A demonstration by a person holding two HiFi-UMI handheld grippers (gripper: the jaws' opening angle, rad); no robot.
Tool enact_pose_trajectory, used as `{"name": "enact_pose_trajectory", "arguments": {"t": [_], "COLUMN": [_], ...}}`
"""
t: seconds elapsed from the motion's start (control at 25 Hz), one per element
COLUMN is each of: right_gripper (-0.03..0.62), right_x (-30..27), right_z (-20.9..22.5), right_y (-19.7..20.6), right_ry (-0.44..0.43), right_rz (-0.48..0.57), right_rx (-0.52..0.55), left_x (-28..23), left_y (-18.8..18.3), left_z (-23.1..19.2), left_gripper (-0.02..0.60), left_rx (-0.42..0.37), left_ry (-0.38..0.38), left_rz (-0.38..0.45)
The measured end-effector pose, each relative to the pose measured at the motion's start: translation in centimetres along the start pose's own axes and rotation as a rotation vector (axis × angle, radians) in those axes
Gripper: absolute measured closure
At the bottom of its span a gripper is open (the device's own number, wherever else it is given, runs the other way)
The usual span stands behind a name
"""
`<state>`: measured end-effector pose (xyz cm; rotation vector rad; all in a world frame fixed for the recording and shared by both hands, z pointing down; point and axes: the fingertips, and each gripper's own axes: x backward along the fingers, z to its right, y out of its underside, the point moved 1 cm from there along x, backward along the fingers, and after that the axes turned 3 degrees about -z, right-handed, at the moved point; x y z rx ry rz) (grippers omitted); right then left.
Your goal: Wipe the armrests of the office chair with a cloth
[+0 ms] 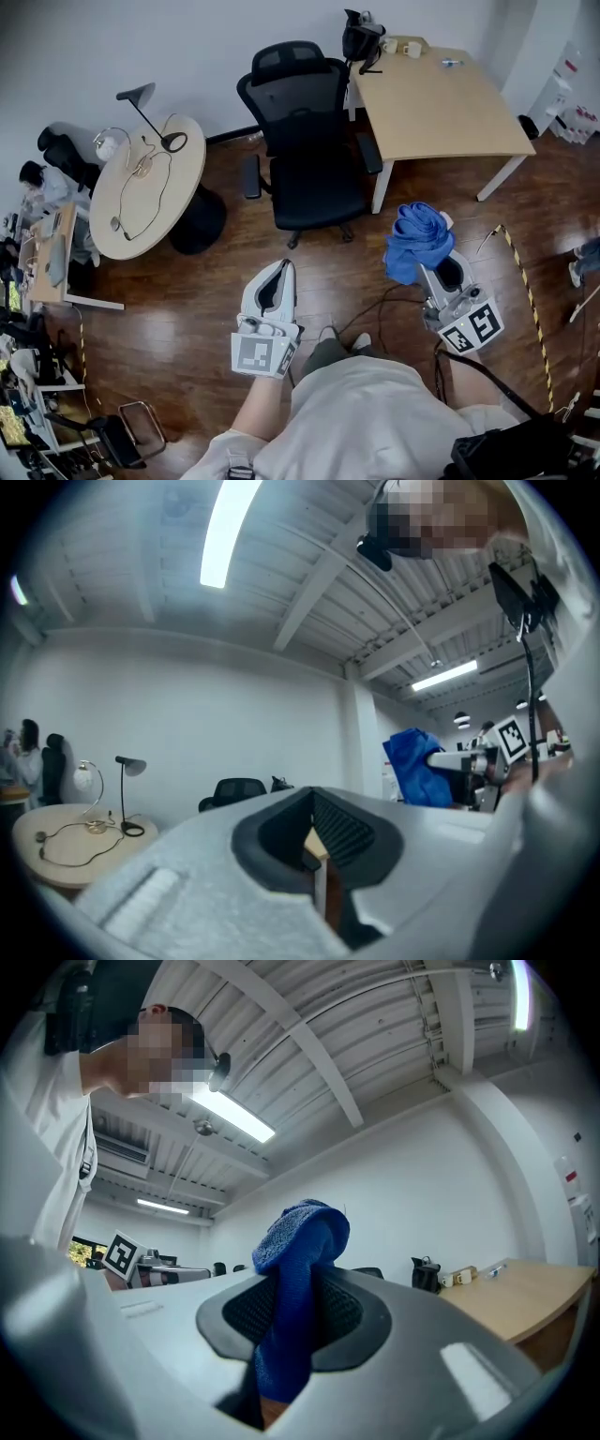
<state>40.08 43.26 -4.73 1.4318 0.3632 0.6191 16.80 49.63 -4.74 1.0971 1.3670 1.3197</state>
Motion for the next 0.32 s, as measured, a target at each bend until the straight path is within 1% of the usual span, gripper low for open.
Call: {"name": "enact_pose_trajectory", "arguments": {"t": [0.2, 0.32], "right_gripper": [0.508, 0.508], "right_x": [1.0, 1.2], "right_z": [-1.0, -2.4], "right_y": [-0.6, -0.9], "right_ry": [0.020, 0.020], "right_rz": [0.020, 0.023], "right_rx": [0.019, 0.028], "left_x": [1.4, 2.5], "left_y": [0.6, 0.0], "left_z": [0.1, 0.2], "left_gripper": [0.580, 0.580], "left_rx": [-0.023, -0.011], "left_ry": [-0.028, -0.028], "left_rz": [-0.020, -0.009]}}
